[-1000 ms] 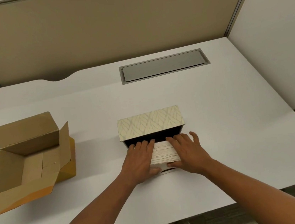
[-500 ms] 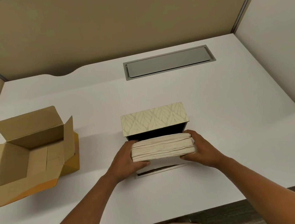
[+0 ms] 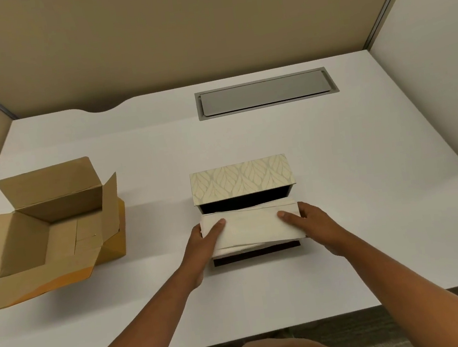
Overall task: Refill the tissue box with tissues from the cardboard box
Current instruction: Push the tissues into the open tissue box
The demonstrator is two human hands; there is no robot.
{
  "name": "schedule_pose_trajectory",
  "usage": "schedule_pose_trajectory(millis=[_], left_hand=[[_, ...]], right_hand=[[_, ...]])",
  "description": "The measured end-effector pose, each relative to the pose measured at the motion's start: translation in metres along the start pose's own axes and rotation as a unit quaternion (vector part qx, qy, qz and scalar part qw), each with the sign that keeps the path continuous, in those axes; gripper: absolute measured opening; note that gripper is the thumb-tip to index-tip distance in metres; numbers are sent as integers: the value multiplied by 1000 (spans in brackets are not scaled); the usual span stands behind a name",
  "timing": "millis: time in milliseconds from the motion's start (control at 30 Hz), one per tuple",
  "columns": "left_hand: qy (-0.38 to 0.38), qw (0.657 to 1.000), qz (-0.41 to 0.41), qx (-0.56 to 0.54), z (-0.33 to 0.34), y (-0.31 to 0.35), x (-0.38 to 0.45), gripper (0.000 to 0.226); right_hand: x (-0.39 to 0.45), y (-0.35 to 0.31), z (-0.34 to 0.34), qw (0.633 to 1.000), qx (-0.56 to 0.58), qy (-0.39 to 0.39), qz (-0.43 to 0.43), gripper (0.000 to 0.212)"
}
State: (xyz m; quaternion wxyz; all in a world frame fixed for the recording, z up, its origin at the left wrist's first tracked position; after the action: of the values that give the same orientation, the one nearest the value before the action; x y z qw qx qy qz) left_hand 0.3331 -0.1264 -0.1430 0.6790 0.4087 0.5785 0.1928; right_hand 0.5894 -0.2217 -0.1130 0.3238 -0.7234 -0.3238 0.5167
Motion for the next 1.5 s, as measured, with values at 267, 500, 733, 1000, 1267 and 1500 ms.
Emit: schedule_pose_trajectory(millis=[267, 500, 733, 1000, 1267, 1500], left_hand=[[87, 996, -9, 31, 1, -2, 3, 66], [136, 990, 28, 24, -10, 12, -5, 60], [90, 996, -13, -16, 15, 0, -13, 66], [72, 995, -38, -62, 11, -3, -8, 64], [58, 998, -10, 36, 9, 4, -8, 60], [204, 907, 295, 223, -8, 64, -43, 58]], right_hand=[[8, 17, 3, 995, 16, 32, 95, 45], [5, 5, -1, 990, 8, 92, 102, 50], [0, 2, 14, 985, 1, 116, 128, 64], [1, 11, 10, 975, 53, 116, 181, 66], [2, 6, 12, 984, 6, 78, 157, 71], [14, -30, -45, 983, 4, 158, 96, 42]])
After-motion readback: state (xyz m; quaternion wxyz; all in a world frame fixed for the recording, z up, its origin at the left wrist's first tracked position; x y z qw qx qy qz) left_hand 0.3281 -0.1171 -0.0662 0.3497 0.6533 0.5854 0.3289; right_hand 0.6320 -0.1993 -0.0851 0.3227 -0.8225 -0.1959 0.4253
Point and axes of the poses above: each hand's wrist, its own x-axis towards the middle knuckle, its own z-axis out of the palm, y = z × x, the point moved 10 cm from there along x, towards the middle knuckle, and after that the axes turned 5 degrees about -x, right-handed, at the moved point
